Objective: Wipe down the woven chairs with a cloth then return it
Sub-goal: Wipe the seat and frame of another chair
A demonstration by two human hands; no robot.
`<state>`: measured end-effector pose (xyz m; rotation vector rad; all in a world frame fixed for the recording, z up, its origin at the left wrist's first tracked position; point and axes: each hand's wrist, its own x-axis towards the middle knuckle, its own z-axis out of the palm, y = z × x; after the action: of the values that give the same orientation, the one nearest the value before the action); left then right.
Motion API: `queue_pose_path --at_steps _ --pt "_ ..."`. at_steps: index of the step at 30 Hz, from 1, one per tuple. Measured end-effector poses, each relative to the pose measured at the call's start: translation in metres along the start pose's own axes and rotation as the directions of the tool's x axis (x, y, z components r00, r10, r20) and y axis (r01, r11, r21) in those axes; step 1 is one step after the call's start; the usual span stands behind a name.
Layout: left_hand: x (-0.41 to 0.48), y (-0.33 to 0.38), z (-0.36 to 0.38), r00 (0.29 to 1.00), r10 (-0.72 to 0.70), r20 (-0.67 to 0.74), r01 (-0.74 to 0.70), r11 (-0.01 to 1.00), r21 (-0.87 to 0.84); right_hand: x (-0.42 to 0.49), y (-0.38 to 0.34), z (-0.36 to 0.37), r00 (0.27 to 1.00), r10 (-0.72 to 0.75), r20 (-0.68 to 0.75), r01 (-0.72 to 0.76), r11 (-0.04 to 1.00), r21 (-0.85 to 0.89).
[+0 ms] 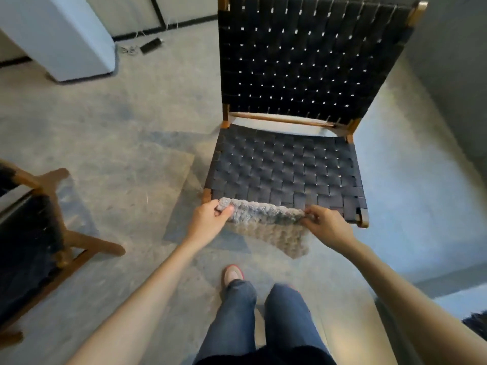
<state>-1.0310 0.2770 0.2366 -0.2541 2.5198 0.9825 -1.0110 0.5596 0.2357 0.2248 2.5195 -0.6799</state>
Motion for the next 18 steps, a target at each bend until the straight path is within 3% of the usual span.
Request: queue_pose_path --at_steps 4,9,13,18 --pt "0.013 -0.021 0.017 0.997 -0.074 -0.016 0.075 0.986 0.15 0.012 0.004 0.03 0.999 0.03 -0.026 -0.03 0.999 0.013" --pt "0.061 -0.061 0.063 0.989 -0.148 0.0 0.148 0.988 0.041 0.064 0.016 0.078 0.995 0.044 -0.089 -0.047 0.998 -0.029" --pt "0.117 -0.092 0.112 0.99 -0.141 -0.009 0.141 0.99 0.023 0.126 0.043 0.127 0.988 0.05 -0.149 -0.054 0.998 -0.022" --pt "0.179 -0.124 0.175 0.982 0.008 -0.188 -0.004 1.0 0.023 0.197 0.075 0.182 0.94 -0.014 -0.341 0.035 0.998 0.057"
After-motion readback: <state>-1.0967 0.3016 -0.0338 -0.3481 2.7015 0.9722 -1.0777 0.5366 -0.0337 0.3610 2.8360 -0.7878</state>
